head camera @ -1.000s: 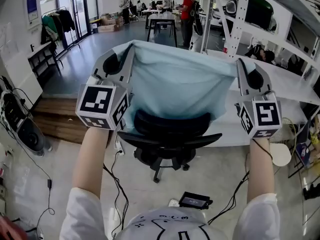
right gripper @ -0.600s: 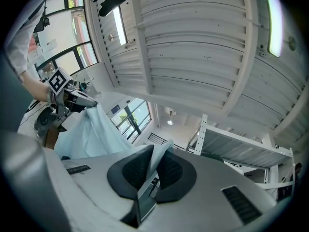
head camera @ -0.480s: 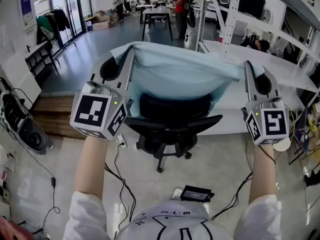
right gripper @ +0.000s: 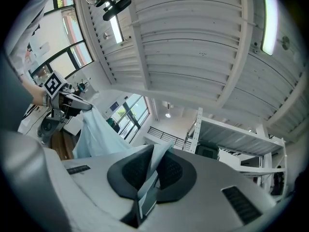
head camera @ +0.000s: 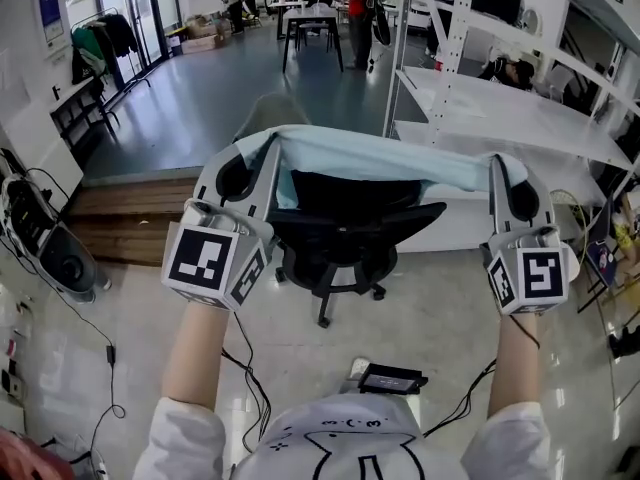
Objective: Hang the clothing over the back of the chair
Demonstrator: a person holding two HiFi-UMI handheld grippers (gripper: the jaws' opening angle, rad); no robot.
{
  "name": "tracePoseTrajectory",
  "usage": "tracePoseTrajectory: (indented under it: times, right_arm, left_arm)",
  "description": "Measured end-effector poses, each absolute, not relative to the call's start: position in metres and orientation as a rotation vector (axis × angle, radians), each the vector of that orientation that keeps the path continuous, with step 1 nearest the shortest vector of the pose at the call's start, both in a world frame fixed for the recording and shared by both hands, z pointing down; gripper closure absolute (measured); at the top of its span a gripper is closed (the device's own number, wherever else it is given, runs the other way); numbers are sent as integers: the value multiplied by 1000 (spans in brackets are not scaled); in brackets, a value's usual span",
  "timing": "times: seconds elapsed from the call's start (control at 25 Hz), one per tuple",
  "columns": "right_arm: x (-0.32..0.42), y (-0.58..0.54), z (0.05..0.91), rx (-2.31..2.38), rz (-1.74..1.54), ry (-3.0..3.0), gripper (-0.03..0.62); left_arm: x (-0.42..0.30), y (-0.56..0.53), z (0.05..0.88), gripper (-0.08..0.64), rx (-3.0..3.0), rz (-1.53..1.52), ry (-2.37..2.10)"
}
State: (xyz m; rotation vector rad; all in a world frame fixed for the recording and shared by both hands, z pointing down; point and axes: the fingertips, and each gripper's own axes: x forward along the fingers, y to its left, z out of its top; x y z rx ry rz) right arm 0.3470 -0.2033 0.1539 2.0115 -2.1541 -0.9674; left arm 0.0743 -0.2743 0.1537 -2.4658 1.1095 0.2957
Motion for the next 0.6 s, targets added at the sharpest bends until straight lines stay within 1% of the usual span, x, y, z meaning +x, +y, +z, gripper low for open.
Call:
tracePoseTrajectory:
  times: [0.6]
  right_arm:
    - [328,-164,235,2032,-730,-2146,575]
  left_arm:
    - [57,-235,234,531,-2602,228,1169]
